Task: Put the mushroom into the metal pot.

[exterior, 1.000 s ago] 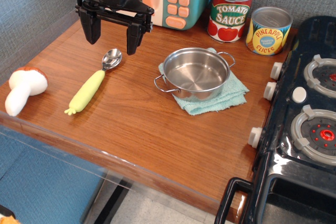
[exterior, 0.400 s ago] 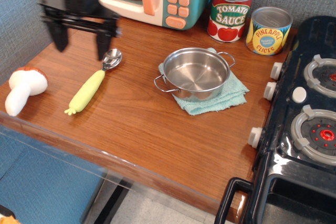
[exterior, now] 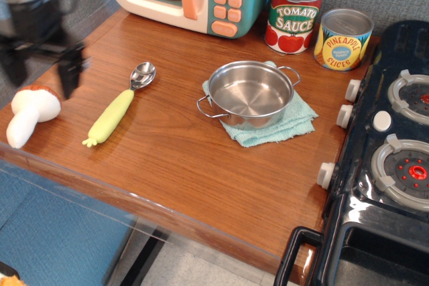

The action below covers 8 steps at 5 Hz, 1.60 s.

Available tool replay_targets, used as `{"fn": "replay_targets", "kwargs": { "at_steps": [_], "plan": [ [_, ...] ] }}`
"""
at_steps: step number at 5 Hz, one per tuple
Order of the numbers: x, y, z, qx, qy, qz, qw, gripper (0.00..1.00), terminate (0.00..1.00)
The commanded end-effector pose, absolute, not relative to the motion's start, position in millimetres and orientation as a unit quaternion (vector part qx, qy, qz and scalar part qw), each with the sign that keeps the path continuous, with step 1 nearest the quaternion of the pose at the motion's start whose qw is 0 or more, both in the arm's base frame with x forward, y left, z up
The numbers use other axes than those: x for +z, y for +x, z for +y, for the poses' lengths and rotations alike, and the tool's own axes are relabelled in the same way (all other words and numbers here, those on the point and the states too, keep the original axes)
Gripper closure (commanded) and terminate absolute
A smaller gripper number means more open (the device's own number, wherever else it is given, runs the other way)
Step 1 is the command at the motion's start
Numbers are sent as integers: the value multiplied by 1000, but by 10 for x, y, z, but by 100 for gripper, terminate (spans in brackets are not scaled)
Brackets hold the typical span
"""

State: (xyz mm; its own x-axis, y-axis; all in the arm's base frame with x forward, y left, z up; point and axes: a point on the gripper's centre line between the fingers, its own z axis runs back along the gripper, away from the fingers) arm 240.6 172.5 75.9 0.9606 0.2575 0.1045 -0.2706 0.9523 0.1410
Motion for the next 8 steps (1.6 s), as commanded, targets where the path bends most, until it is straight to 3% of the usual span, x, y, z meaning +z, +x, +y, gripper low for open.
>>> {"fn": "replay_targets", "kwargs": {
  "at_steps": [1, 4, 5, 7, 8],
  "plan": [
    [725, 2132, 2062, 153, 121, -39, 980, 0, 0],
    [361, 2149, 2111, 188, 116, -4, 975, 0, 0],
    [317, 2145, 2127, 194, 114, 1, 974, 100, 0],
    [349, 2145, 2098, 190, 107, -7, 976, 100, 0],
    [657, 2192, 2016, 181, 97, -51, 977, 100, 0]
  ]
}}
